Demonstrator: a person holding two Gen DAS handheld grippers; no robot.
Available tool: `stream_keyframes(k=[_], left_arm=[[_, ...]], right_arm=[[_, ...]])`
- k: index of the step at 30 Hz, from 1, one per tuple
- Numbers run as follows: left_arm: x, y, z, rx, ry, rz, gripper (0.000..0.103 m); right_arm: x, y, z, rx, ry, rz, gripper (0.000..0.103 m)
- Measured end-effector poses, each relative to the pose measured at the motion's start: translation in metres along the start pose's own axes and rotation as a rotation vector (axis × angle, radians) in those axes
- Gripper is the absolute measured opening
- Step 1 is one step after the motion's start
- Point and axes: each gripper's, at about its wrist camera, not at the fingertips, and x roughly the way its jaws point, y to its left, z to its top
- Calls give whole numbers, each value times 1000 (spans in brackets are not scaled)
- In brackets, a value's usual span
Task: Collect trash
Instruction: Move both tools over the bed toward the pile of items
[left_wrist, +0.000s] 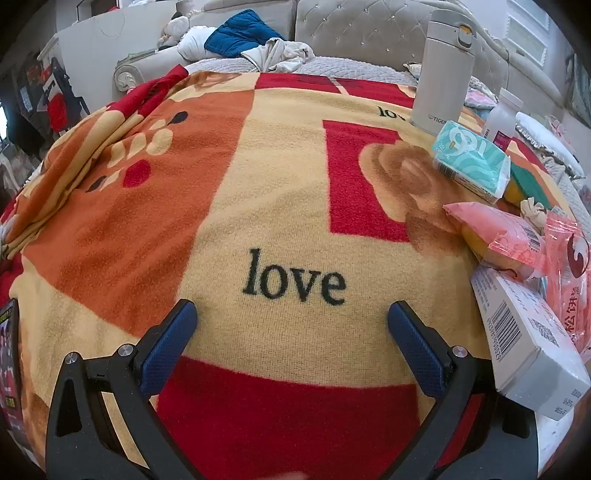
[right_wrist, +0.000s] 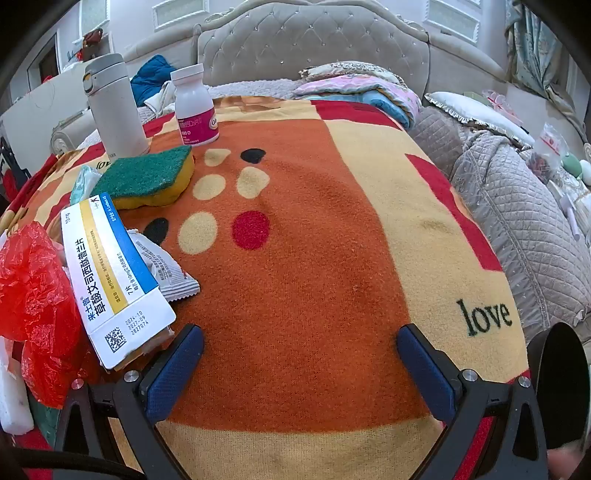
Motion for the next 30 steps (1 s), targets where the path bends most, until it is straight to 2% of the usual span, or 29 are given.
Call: stream_keyframes(k=[2,7,9,14,16,20,27,30], left_arm=[[1,1,1,-5,40,-13,103],[-2,13,0,-26,79,5,103],[-6,20,-4,-45,72,14,103],[-43,24,-20,-60,-4,68,103],[-61,28,-23,-63,-42,65,103],[-89,25,-28,-57,-108,74,103],[-134,-7,-36,-15,-214,72,103],[-154,-22,-37,3,-249,37,103]], right_arm=[[0,0,0,-3,4,-4,103],[0,0,0,-3,4,-4,103],[0,0,0,-3,3,-4,103],[-1,0,0,-22,15,20,103],[-7,0,-4,-62,31,13,103],[-32,-7,-22,-45,4,12,103],[-103,8,-35,-49,-154,41,103],[-130,14,-38,-31,-230,71,103]])
